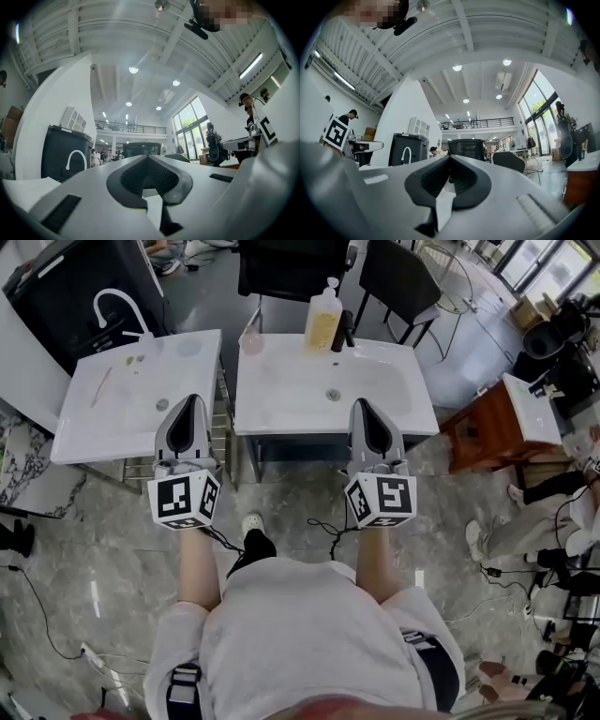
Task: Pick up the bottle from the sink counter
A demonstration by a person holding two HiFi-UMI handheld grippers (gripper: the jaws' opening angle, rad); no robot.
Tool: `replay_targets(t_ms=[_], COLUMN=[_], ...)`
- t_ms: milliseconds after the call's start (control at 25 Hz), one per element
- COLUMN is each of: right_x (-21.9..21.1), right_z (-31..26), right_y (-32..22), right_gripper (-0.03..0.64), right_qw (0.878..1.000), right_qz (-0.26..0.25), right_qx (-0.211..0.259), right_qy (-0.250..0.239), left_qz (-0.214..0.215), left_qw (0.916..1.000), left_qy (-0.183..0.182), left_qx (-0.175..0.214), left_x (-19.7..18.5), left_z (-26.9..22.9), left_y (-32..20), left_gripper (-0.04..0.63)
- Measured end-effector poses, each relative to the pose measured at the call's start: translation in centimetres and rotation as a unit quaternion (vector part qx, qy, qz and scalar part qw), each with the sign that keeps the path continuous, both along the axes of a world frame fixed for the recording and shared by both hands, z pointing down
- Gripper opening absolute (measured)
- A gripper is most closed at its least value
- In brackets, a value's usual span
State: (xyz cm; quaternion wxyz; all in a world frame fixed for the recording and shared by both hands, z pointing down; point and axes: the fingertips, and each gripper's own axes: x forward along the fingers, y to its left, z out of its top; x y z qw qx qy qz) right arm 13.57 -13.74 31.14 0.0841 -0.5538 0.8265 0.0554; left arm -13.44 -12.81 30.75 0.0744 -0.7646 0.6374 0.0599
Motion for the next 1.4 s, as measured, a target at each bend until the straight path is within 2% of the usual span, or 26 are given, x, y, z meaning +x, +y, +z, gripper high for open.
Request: replay_targets(t_ms=[320, 760, 1040, 1400], right_x=[-3.9, -8.7, -9.7, -10.5], right_z=[-0.8, -1.0, 0.1, 1.0], right_y=[-6.3, -11.4, -12.2, -15.6], right_gripper=[0.011, 0.011, 0.011, 0.011], right_qw=[1.0, 0.999, 0.998, 0.998], right_qz=[0.023, 0.047, 0.06, 0.05], right_qx=[0.006, 0.008, -0.012, -0.024], right_qy=[0.0, 0.005, 0.015, 0.017], left_qz=[0.028, 0.069, 0.09, 0.098], left_qw=[0.9996, 0.9976, 0.9957, 0.9941], left_qy=[-0.002, -0.003, 0.004, 0.003], left_qx=[0.003, -0.004, -0.022, -0.046], left_x=[-3.4, -7.2, -7.3, -6.9], left_z=[-0.6, -0.4, 1.3, 3.4], left_y=[-7.7, -14.5, -16.5, -19.5], left_gripper=[0.008, 0.009, 0.009, 0.009])
